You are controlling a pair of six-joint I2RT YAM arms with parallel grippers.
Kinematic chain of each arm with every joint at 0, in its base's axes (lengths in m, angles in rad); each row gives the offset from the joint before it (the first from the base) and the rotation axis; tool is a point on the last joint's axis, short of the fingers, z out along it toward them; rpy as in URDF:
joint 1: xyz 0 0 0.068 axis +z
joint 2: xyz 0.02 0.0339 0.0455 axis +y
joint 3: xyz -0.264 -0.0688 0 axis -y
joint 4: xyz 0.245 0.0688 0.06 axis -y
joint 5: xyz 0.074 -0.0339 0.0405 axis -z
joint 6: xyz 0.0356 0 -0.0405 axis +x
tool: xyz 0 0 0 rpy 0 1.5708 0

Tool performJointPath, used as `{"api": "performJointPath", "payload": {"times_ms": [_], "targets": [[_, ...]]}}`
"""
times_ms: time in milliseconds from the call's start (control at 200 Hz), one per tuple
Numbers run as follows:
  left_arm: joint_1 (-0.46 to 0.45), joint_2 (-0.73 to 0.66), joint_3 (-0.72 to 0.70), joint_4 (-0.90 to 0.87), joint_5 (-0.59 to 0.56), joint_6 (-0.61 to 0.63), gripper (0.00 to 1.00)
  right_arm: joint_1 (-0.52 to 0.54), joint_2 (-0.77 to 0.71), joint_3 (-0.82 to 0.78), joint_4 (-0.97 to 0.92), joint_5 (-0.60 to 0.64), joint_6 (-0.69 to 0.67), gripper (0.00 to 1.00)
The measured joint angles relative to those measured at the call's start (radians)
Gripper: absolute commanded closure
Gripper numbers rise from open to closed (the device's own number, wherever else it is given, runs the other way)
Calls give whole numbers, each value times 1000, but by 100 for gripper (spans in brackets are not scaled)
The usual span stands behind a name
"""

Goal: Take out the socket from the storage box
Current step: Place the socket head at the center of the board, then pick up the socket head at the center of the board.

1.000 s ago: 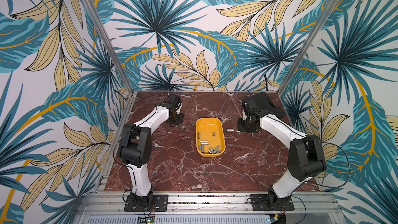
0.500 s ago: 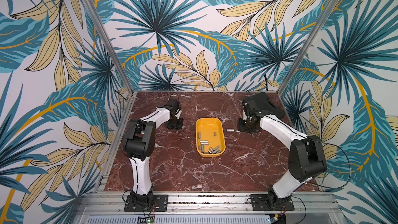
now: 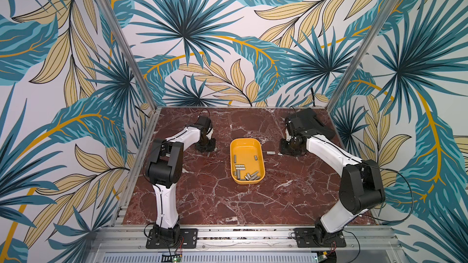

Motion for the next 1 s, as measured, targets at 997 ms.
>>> {"api": "performJointPath", "payload": {"times_ms": [997], "targets": [[-5, -161, -34, 32, 40, -14, 58, 294, 198, 317, -77, -43, -2, 63]]}}
